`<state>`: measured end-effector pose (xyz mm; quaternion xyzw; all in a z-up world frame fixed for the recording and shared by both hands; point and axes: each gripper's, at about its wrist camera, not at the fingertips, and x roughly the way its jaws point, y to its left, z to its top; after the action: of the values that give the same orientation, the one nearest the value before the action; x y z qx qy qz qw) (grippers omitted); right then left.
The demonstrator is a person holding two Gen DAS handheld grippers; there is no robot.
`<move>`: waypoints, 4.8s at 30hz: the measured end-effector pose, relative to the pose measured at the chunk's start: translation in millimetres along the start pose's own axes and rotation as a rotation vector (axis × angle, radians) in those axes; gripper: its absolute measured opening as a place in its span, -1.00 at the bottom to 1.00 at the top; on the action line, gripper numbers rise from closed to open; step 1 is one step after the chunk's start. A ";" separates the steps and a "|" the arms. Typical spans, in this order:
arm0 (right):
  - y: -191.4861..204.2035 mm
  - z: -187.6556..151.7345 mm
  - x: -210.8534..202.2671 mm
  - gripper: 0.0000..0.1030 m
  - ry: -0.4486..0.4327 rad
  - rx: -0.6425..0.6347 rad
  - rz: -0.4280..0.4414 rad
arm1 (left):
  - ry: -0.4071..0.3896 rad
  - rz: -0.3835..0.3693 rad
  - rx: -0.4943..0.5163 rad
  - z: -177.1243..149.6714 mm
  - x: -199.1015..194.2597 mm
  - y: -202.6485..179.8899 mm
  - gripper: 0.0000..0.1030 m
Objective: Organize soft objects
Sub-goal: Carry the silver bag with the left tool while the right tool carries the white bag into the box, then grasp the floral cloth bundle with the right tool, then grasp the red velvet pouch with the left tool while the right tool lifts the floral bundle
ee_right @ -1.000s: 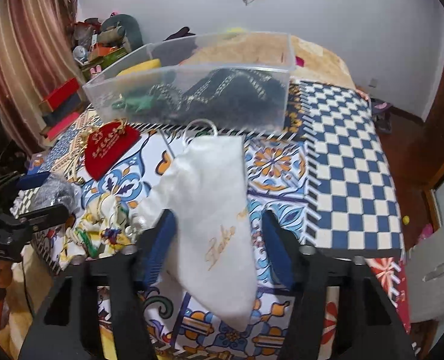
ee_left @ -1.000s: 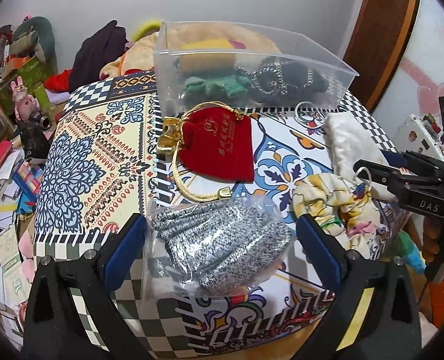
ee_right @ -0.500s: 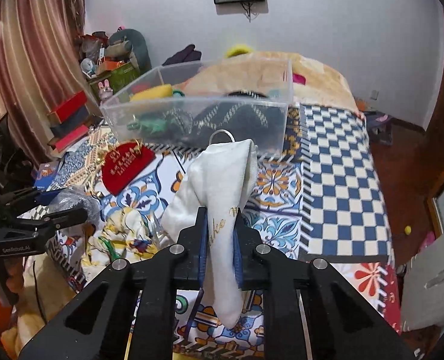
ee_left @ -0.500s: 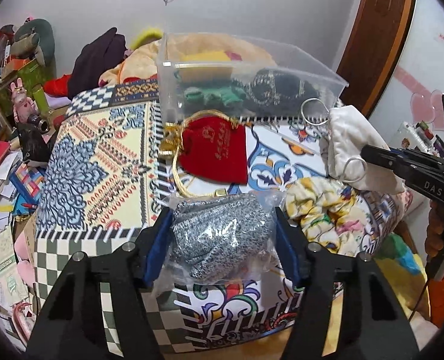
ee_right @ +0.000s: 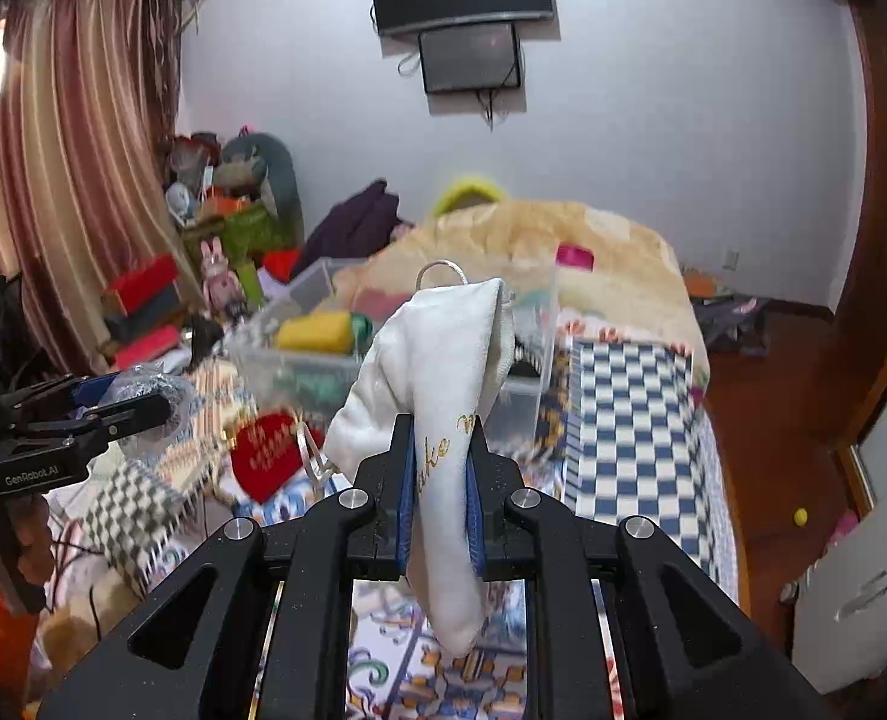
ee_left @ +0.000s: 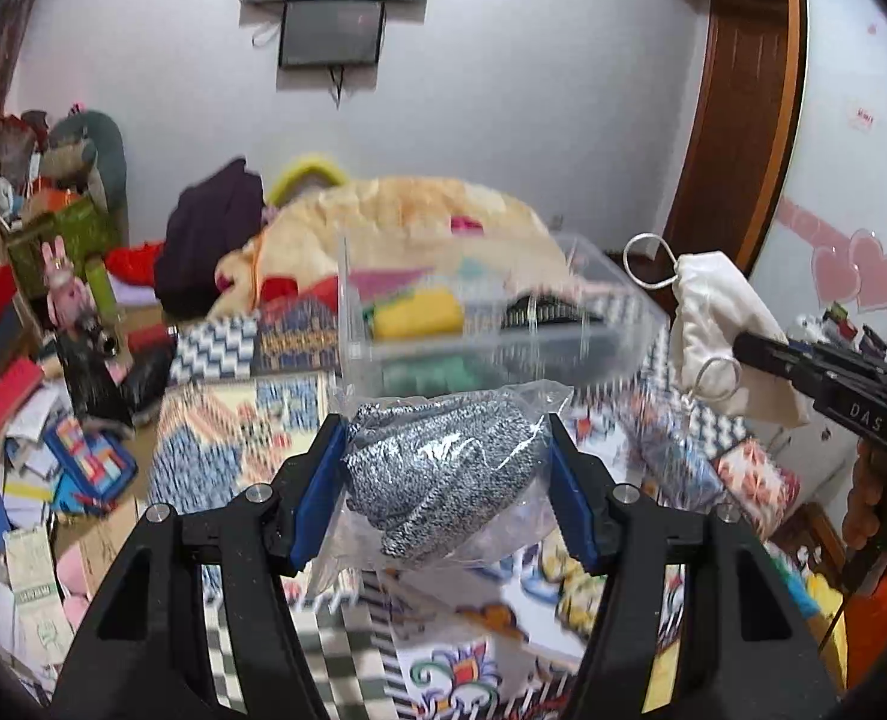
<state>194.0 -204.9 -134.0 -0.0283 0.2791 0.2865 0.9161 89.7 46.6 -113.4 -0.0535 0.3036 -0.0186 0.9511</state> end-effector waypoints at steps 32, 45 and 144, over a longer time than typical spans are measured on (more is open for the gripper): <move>9.8 59.9 94.5 -0.75 0.001 -0.020 -0.018 | 0.042 0.045 -0.017 76.1 119.6 -1.3 0.21; 15.6 47.6 140.4 -0.74 0.153 -0.090 -0.044 | 0.116 0.061 0.019 71.5 150.4 -2.8 0.33; 0.0 -37.3 43.8 -0.74 0.114 0.007 0.012 | 0.147 -0.003 -0.055 -11.7 62.6 5.9 -0.46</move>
<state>205.3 -190.5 -188.6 -0.0396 0.3319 0.2890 0.8971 134.0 47.2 -159.6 -0.0788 0.3731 -0.0158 0.9243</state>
